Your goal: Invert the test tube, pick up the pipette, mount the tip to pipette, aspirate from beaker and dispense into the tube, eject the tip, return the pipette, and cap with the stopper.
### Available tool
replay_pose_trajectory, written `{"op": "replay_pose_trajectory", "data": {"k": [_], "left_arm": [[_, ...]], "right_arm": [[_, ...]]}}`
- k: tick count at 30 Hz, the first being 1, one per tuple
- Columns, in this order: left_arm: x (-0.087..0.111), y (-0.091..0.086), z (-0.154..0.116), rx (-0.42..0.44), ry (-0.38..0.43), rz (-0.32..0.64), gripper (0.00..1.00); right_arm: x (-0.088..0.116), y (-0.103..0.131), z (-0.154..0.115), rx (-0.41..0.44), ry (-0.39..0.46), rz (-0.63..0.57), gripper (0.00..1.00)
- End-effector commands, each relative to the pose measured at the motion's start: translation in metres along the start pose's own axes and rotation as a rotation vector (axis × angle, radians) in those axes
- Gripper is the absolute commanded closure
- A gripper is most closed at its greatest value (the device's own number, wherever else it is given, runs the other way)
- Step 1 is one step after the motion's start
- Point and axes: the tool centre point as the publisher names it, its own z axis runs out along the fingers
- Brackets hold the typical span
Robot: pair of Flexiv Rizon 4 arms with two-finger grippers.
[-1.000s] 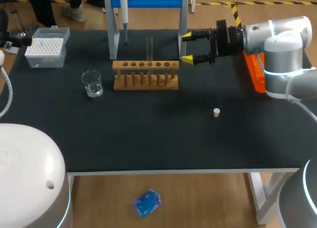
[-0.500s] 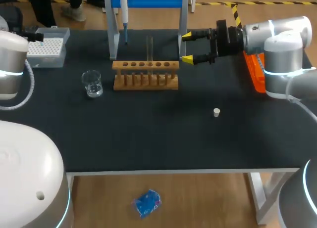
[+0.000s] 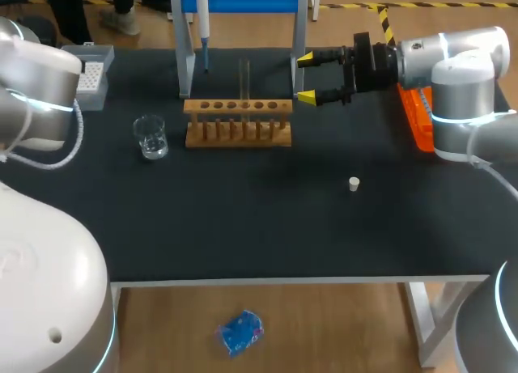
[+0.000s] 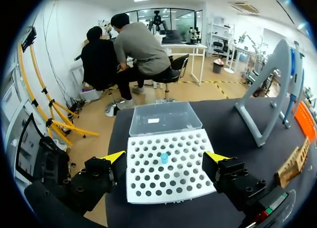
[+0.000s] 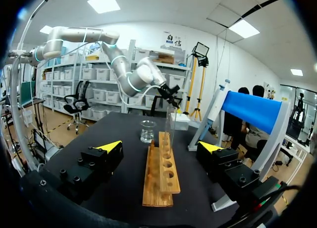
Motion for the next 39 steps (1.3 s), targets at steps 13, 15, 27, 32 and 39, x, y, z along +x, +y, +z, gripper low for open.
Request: {"op": "replay_pose_trajectory", "data": {"k": [13, 15, 27, 32, 39], "left_arm": [[-0.004, -0.001, 0.017, -0.027, -0.023, -0.041, 0.00], [-0.004, -0.001, 0.017, -0.027, -0.024, -0.043, 0.00], [-0.002, -0.001, 0.025, -0.028, -0.004, -0.062, 0.00], [-0.001, -0.001, 0.026, -0.029, -0.001, -0.067, 0.00], [0.000, -0.001, 0.027, -0.033, -0.001, -0.070, 0.30]], "right_arm": [[-0.001, -0.001, 0.000, -0.001, 0.002, -0.001, 0.00], [-0.001, -0.001, 0.000, -0.001, 0.002, -0.001, 0.00], [-0.001, -0.001, 0.000, -0.001, 0.002, -0.001, 0.00], [-0.001, -0.001, 0.000, -0.001, 0.002, -0.001, 0.00], [-0.001, -0.001, 0.000, -0.001, 0.002, -0.001, 0.00]]}}
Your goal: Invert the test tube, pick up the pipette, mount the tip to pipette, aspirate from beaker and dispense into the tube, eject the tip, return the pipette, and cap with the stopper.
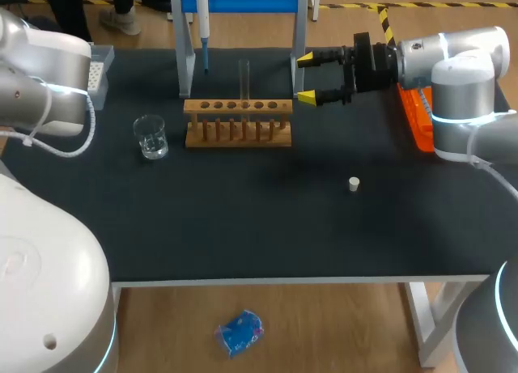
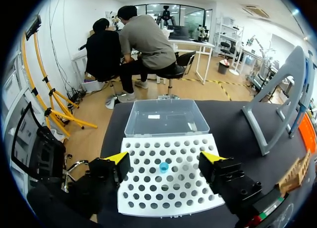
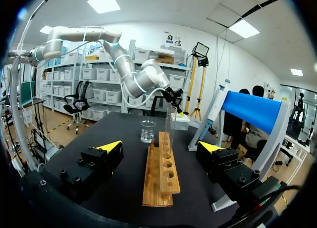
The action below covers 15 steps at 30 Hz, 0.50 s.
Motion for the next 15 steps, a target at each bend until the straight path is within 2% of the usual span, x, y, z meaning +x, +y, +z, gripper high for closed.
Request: {"op": "replay_pose_trajectory", "data": {"k": [1, 2, 12, 15], "left_arm": [[-0.0014, 0.0001, 0.0040, 0.000, 0.002, 0.000, 0.31], [-0.0015, 0.0002, 0.0041, -0.001, 0.002, 0.000, 0.34], [-0.0018, 0.0016, 0.0046, -0.006, -0.002, 0.004, 0.33], [-0.0015, 0.0017, 0.0047, -0.007, 0.000, 0.004, 0.38]], "right_arm": [[-0.0006, -0.0007, -0.0002, -0.001, 0.002, -0.001, 0.00], [-0.0006, -0.0007, -0.0002, -0.001, 0.002, -0.001, 0.00], [-0.0006, -0.0007, -0.0002, -0.001, 0.002, -0.001, 0.00], [-0.0006, -0.0007, -0.0002, -0.001, 0.002, -0.001, 0.00]]}}
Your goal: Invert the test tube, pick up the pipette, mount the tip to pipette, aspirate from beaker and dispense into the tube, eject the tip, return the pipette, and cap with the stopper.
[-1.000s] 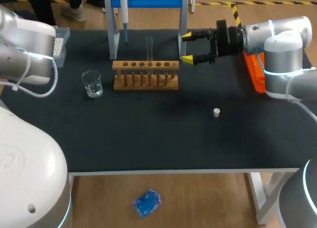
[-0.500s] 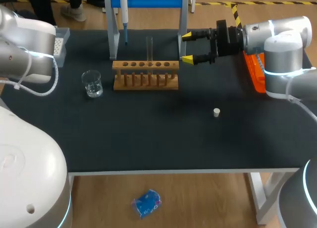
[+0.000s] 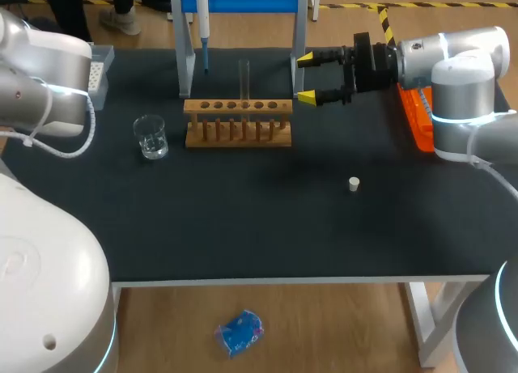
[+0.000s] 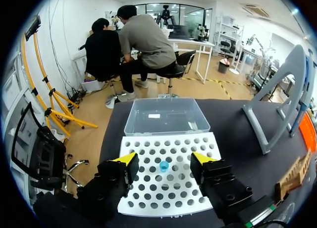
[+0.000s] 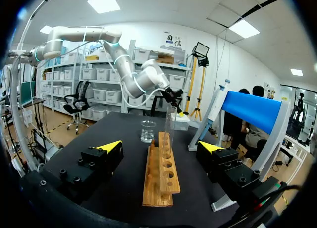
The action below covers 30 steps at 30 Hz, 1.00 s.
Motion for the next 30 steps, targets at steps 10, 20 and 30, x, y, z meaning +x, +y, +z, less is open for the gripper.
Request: {"op": "replay_pose_trajectory", "data": {"k": [10, 20, 30], "left_arm": [[0.0004, -0.0007, 0.0047, -0.002, 0.004, 0.004, 0.43], [-0.0004, -0.0004, 0.0073, -0.005, 0.002, 0.002, 0.50], [0.0001, 0.0001, 0.0098, -0.009, 0.004, 0.001, 0.62]], "right_arm": [[-0.0006, -0.0007, -0.0002, -0.001, 0.002, -0.001, 0.00], [-0.0006, -0.0007, -0.0002, -0.001, 0.002, -0.001, 0.00], [-0.0006, -0.0007, -0.0002, -0.001, 0.002, -0.001, 0.00]]}}
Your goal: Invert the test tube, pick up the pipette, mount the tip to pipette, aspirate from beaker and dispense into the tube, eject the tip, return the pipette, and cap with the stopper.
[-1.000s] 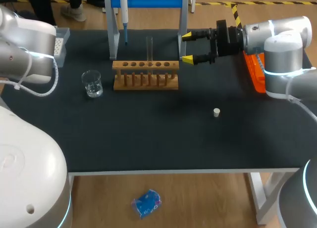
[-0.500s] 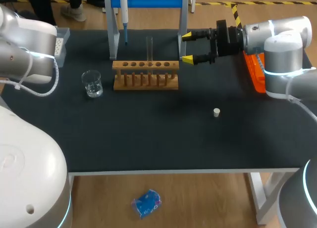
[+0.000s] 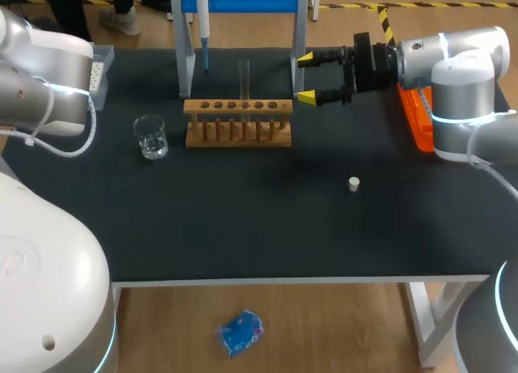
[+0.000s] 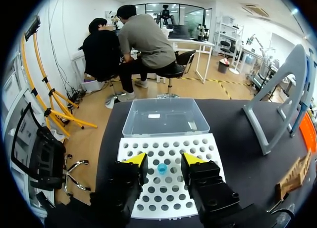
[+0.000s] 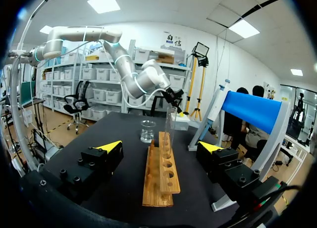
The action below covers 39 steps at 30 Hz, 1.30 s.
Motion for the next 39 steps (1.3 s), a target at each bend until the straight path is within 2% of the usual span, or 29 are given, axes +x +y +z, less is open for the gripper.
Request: {"op": "replay_pose_trajectory", "data": {"k": [1, 7, 10, 11, 21, 39], "left_arm": [[-0.002, 0.001, 0.007, -0.006, 0.002, 0.000, 0.64], [-0.003, 0.001, 0.007, -0.008, -0.001, -0.003, 0.78], [-0.004, 0.002, 0.006, -0.010, -0.004, -0.003, 0.96], [-0.004, 0.002, 0.006, -0.011, -0.004, -0.003, 1.00], [-0.005, 0.003, 0.003, -0.012, -0.008, 0.001, 1.00], [-0.006, -0.011, -0.019, 0.024, -0.031, 0.028, 1.00]], "right_arm": [[-0.001, -0.001, 0.000, -0.001, 0.002, -0.001, 0.00], [-0.001, -0.001, 0.000, -0.001, 0.002, -0.001, 0.00], [-0.001, -0.001, 0.000, -0.001, 0.002, -0.001, 0.00], [-0.001, -0.001, 0.000, -0.001, 0.002, -0.001, 0.00], [-0.001, -0.001, 0.000, -0.001, 0.002, -0.001, 0.00], [-0.001, -0.001, 0.000, -0.001, 0.002, -0.001, 0.00]]}}
